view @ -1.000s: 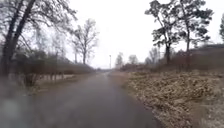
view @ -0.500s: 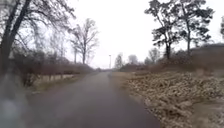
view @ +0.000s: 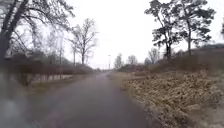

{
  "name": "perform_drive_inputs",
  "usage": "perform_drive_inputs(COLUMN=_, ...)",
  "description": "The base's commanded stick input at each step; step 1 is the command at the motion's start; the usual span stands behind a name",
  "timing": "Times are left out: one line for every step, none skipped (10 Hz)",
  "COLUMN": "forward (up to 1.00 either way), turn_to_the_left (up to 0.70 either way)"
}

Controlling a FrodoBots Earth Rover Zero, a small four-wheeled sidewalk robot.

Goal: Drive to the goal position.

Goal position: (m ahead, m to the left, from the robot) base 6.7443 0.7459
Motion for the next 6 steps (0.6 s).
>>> perform_drive_inputs(forward=0.70, turn_to_the_left=0.00)
perform_drive_inputs(forward=0.70, turn_to_the_left=0.00)
perform_drive_inputs(forward=0.70, turn_to_the_left=0.00)
perform_drive_inputs(forward=0.70, turn_to_the_left=0.00)
perform_drive_inputs(forward=0.70, turn_to_the_left=0.00)
perform_drive_inputs(forward=0.70, turn_to_the_left=0.00)
